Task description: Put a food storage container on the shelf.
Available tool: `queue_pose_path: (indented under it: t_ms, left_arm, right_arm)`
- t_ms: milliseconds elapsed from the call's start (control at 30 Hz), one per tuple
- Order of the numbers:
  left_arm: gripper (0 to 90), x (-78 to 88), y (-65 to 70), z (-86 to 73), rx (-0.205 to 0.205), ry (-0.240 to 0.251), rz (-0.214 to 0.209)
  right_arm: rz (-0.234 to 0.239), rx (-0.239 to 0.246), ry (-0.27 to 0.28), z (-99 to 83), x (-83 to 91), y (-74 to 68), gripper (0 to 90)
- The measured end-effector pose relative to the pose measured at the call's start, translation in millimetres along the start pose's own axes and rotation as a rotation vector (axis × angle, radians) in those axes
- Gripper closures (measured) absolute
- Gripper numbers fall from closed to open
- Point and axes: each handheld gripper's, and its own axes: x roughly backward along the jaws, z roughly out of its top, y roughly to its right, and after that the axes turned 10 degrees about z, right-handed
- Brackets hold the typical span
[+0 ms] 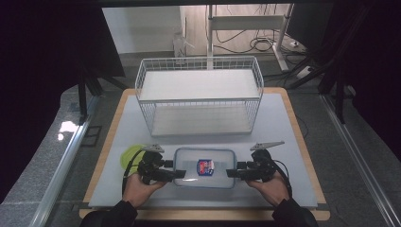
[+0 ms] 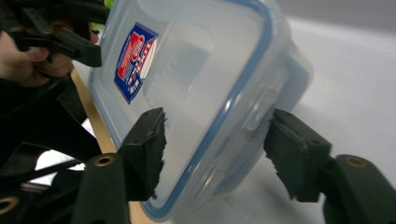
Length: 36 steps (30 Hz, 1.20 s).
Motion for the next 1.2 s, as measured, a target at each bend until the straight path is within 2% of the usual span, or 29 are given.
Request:
queue_pose_path:
  t_ms: [133,233,267,300,367,433,467,533,633,733,800,833,867,900,967,1000,1100,1200]
  left_arm:
    - [39.0,2.7,1.7,-4.7,0.002,0.026,-0.002]
    - [40.4,3.7,3.1,-6.9,0.001,0.038,-0.002]
    - [40.8,4.4,2.8,-9.3,0.003,0.049,-0.008]
    - [41.1,4.4,2.8,-9.3,0.003,0.049,-0.008]
    - [41.3,5.1,3.1,-11.4,0.005,0.053,-0.008]
    - [41.0,4.5,1.1,-12.5,0.021,0.056,-0.016]
    - [41.1,4.0,-0.9,-13.3,0.027,0.060,-0.025]
    - [40.8,3.3,-2.2,-13.3,0.025,0.064,-0.032]
    - [36.6,-0.1,-3.4,-12.2,0.023,0.062,-0.027]
    - [28.5,-5.3,-5.3,-12.0,0.051,0.039,-0.042]
    - [27.2,-5.6,-6.4,-12.4,0.068,0.034,-0.051]
    - [28.6,-4.2,-6.4,-12.4,0.068,0.036,-0.049]
    - [32.5,0.0,-6.2,-12.6,0.062,0.052,-0.037]
    - [37.5,1.2,-7.1,-12.3,0.070,0.046,-0.043]
    - [40.1,1.4,-7.9,-12.9,0.082,0.048,-0.049]
    - [41.5,2.4,-9.6,-14.0,0.116,0.056,-0.065]
    - [44.4,4.1,-8.7,-13.0,0.126,0.050,-0.061]
    - [45.8,6.3,-4.0,-11.6,0.122,0.060,-0.033]
  right_arm:
    - [0.022,-0.018,0.018,-4.5,2.1,0.3,42.9]
    - [0.043,-0.034,0.014,-5.7,1.2,2.9,38.8]
    - [0.068,-0.062,0.010,-5.9,-1.9,7.4,32.8]
    - [0.077,-0.072,0.012,-6.1,-2.7,8.9,31.8]
    - [0.073,-0.074,0.010,-5.4,-2.7,7.7,33.9]
    - [0.054,-0.045,0.020,-5.1,0.3,4.6,43.4]
    - [0.044,-0.028,0.032,-5.2,1.9,3.3,44.2]
    - [0.046,-0.036,0.035,-5.6,1.4,3.7,44.0]
    - [0.049,-0.038,0.033,-5.8,0.8,4.6,43.7]
    - [0.056,-0.041,0.026,-6.3,-0.6,4.0,43.6]
    - [0.056,-0.037,0.023,-6.1,-1.0,3.5,43.5]
    - [0.056,-0.039,0.022,-6.1,-1.0,3.6,43.5]
    - [0.057,-0.043,0.024,-6.1,-1.1,4.2,43.4]
    - [0.060,-0.062,0.029,-6.1,-1.4,5.5,43.5]
    - [0.066,-0.074,0.036,-6.4,-1.4,6.2,44.2]
    - [0.063,-0.087,0.037,-6.3,-1.0,5.3,44.7]
    - [0.050,-0.098,0.044,-6.7,-0.9,2.3,45.7]
    - [0.047,-0.134,0.069,-8.1,1.4,-0.2,49.4]
